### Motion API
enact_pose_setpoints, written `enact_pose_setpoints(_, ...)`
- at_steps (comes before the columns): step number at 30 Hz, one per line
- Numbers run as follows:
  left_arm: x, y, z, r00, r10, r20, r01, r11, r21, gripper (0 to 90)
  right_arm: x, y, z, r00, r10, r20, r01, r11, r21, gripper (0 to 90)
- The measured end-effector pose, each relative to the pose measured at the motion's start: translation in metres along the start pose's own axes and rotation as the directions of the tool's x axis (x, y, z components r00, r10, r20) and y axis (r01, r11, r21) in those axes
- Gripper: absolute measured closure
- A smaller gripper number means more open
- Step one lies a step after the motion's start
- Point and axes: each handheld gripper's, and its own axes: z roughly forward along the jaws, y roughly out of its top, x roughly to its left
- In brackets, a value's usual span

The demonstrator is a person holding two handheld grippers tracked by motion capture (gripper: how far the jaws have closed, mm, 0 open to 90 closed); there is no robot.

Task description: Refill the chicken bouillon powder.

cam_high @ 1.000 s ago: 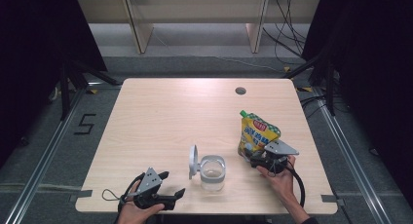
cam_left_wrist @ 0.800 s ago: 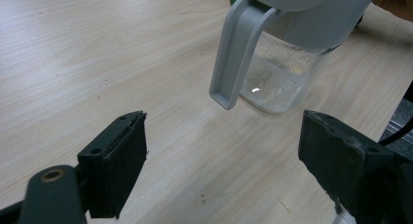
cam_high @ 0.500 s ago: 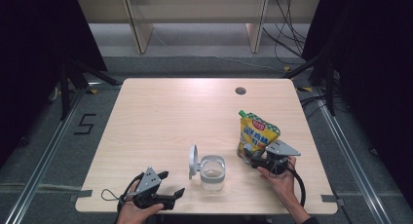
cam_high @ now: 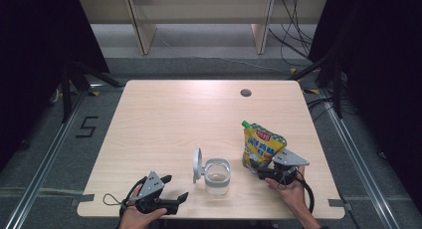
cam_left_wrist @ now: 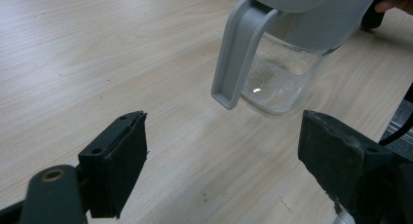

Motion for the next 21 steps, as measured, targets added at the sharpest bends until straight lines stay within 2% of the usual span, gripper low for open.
enact_pose_setpoints(1,-0.0002,0.0001,0.0001,1.0000,-0.001,0.000,0.001,1.0000,0.000,17.9,0.0006,-0.0010,-0.0008,0.9994,0.034,0.002,-0.034,0.999,0.009,28.8)
enact_pose_setpoints(2,-0.0013,-0.0003,0.0002,0.9998,-0.018,-0.003,0.018,0.9998,0.001,17.9,0.0021,-0.0016,-0.0024,0.9980,0.061,-0.017,-0.060,0.997,0.038,28.8)
enact_pose_setpoints(3,-0.0013,-0.0004,0.0001,0.9999,-0.015,-0.002,0.015,0.9999,0.003,17.9,0.0044,-0.0020,-0.0029,0.9961,0.088,-0.010,-0.088,0.995,0.038,28.7)
enact_pose_setpoints(4,-0.0018,-0.0005,0.0004,0.9998,-0.021,0.000,0.021,0.9998,0.003,17.9,0.0055,-0.0019,-0.0036,0.9956,0.093,-0.006,-0.093,0.995,0.049,28.7)
enact_pose_setpoints(5,-0.0016,-0.0005,0.0005,0.9998,-0.019,-0.002,0.019,0.9998,0.004,17.9,0.0035,-0.0018,-0.0022,0.9981,0.060,-0.010,-0.060,0.998,0.035,28.7)
enact_pose_setpoints(7,-0.0017,-0.0006,0.0007,0.9999,-0.015,-0.003,0.015,0.9999,0.005,17.9,0.0030,-0.0029,-0.0003,0.9977,0.061,-0.030,-0.060,0.998,0.020,28.4)
enact_pose_setpoints(8,-0.0018,-0.0006,0.0007,0.9999,-0.016,-0.003,0.016,0.9999,0.004,17.9,0.0024,-0.0030,-0.0011,0.9976,0.068,-0.014,-0.067,0.997,0.022,28.4)
enact_pose_setpoints(10,-0.0018,-0.0005,0.0007,0.9999,-0.014,-0.002,0.014,0.9999,0.004,18.0,0.0016,-0.0034,0.0000,0.9977,0.064,-0.020,-0.064,0.998,0.012,28.3)
enact_pose_setpoints(11,-0.0017,-0.0005,0.0006,0.9999,-0.010,-0.005,0.010,0.9999,0.008,18.0,0.0038,-0.0035,-0.0004,0.9955,0.092,-0.023,-0.092,0.996,0.018,28.2)
enact_pose_setpoints(12,-0.0031,-0.0007,0.0015,0.9997,-0.025,0.000,0.025,0.9997,-0.005,18.0,0.0012,-0.0032,0.0004,0.9973,0.072,-0.017,-0.072,0.997,0.000,27.6)
enact_pose_setpoints(14,-0.0035,-0.0006,0.0014,0.9997,-0.023,-0.003,0.023,0.9997,-0.002,18.0,-0.0001,-0.0032,0.0028,0.9975,0.066,-0.024,-0.067,0.997,-0.031,27.0)
enact_pose_setpoints(16,-0.0027,-0.0008,0.0018,0.9999,-0.014,0.001,0.014,0.9999,0.002,18.0,0.0002,-0.0028,0.0040,0.9976,0.065,-0.022,-0.066,0.997,-0.037,27.3)
enact_pose_setpoints(17,-0.0028,-0.0008,0.0017,0.9999,-0.012,0.001,0.012,0.9999,0.004,18.0,0.0024,-0.0025,0.0027,0.9964,0.084,-0.016,-0.084,0.996,-0.021,27.8)
enact_pose_setpoints(21,-0.0029,-0.0005,0.0016,0.9999,-0.010,0.002,0.010,0.9999,0.005,18.0,0.0016,-0.0028,0.0037,0.9966,0.080,-0.020,-0.081,0.996,-0.031,30.2)
